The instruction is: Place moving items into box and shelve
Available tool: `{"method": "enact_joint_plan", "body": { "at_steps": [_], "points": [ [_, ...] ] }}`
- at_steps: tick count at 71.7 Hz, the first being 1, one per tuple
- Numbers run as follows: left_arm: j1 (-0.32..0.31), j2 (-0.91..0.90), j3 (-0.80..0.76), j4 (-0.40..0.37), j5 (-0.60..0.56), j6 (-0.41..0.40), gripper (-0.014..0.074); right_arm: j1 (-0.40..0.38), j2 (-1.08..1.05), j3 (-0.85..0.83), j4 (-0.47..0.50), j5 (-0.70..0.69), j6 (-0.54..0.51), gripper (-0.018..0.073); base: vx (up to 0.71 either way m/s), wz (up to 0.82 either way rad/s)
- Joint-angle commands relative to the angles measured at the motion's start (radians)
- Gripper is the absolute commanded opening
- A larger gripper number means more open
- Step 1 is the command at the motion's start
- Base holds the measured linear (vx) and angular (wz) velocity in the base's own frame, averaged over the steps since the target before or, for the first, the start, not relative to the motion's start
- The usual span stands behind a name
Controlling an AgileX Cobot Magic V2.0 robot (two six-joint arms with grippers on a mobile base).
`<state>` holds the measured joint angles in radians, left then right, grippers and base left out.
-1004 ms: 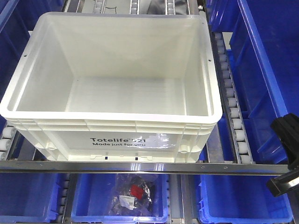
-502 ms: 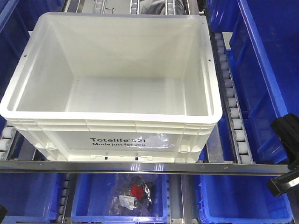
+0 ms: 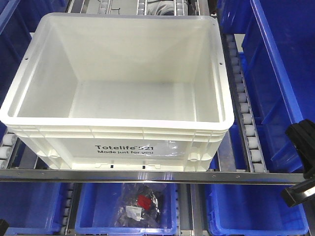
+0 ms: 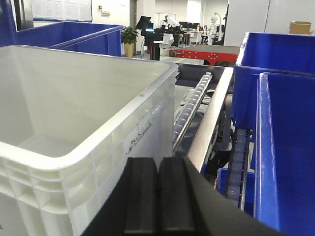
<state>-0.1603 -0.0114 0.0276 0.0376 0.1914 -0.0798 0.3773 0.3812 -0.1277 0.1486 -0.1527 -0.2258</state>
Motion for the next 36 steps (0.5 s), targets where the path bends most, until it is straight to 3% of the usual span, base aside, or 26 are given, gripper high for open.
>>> {"method": "enact_joint_plan", "body": {
  "at_steps": [1,30,36],
  "points": [
    [-0.006,-0.017,0.016,0.0,-0.076,-0.007,-0.0027,-0.002,0.01,-0.031,-0.005,-0.088,-0.01,-0.0015,0.0,0.0],
    [-0.006,-0.017,0.016,0.0,-0.076,-0.007,-0.0027,-0.002,0.01,-0.024,-0.006,-0.096,-0.01,-0.0015,0.0,0.0],
    [-0.006,-0.017,0.016,0.0,-0.076,-0.007,-0.0027,-0.002,0.004,0.014,-0.063,-0.099,-0.006,-0.0015,0.0,0.0]
  ]
}}
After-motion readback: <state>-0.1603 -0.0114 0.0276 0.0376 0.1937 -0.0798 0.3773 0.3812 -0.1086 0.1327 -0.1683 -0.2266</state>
